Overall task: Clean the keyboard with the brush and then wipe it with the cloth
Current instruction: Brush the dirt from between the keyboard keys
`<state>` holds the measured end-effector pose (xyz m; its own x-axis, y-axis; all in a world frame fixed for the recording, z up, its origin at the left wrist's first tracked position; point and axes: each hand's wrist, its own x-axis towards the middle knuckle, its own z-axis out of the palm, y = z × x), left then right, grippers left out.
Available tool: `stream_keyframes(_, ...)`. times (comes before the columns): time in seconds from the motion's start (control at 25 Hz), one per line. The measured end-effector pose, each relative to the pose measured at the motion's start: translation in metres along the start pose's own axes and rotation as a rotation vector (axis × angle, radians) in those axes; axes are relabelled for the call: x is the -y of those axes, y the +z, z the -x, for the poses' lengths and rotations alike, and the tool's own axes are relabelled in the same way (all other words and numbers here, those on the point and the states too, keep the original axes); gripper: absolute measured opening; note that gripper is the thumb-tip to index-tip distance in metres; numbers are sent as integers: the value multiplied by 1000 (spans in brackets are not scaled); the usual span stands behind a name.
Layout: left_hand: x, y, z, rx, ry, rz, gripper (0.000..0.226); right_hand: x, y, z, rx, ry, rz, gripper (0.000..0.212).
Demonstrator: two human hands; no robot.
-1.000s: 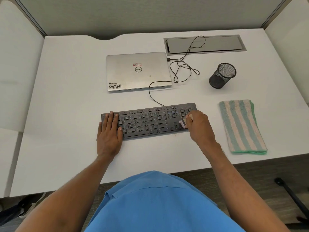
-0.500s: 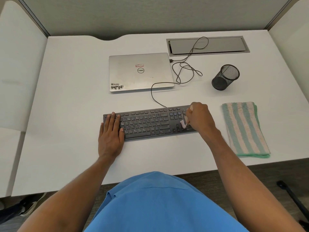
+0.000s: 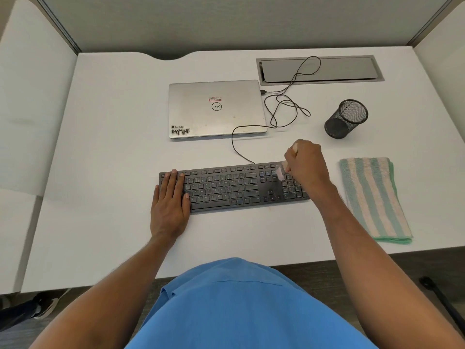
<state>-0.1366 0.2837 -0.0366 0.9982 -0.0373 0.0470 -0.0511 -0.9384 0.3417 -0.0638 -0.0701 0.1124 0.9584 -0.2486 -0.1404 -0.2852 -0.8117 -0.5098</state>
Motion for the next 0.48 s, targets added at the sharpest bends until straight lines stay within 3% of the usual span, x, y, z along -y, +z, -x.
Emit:
stream_keyframes(0.2,-1,0,0,-1,2,-2,61,-7,10,-4,120,39,51,26)
stream_keyframes(0.48,0,0,-1,0,2,0,62,-11,6,-17,-57,35,-112,26)
